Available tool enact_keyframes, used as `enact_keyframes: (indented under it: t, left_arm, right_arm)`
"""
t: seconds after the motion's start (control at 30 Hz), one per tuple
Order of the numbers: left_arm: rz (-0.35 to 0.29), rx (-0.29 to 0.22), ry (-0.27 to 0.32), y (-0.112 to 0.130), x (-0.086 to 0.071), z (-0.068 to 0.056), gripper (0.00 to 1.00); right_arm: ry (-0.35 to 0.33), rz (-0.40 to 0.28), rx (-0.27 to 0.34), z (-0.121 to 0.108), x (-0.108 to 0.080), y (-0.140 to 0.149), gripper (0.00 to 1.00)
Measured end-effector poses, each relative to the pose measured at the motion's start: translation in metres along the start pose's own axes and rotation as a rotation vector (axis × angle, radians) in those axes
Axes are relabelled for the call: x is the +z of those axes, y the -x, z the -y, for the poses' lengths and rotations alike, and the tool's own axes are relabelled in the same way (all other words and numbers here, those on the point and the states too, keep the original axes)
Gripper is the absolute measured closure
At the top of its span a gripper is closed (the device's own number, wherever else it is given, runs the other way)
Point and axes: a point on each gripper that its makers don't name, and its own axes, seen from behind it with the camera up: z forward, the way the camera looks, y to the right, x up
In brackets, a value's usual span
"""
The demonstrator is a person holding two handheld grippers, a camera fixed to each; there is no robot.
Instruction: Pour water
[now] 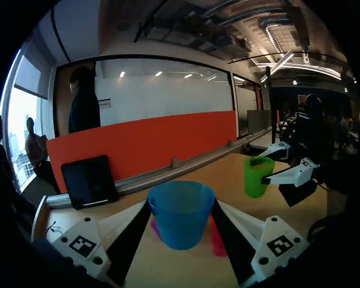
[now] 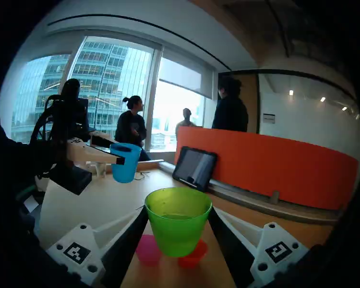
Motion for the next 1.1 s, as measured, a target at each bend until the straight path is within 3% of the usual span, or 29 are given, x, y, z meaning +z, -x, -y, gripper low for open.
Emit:
enact_keyframes:
  t: [0.3,1.1]
  left_arm:
    - [0.057,0.001,0.01,0.027,0.006,-0.003,0.13]
    - [0.259,0.04,0.061,0.103,0.021,-0.017,0.13]
  right_arm:
    - [-0.008,0.049,0.015,-0.008,-0.004,0.012,0.09]
    - [-0.069,0.279,-0.009,-0.015,-0.008,0.084,0.09]
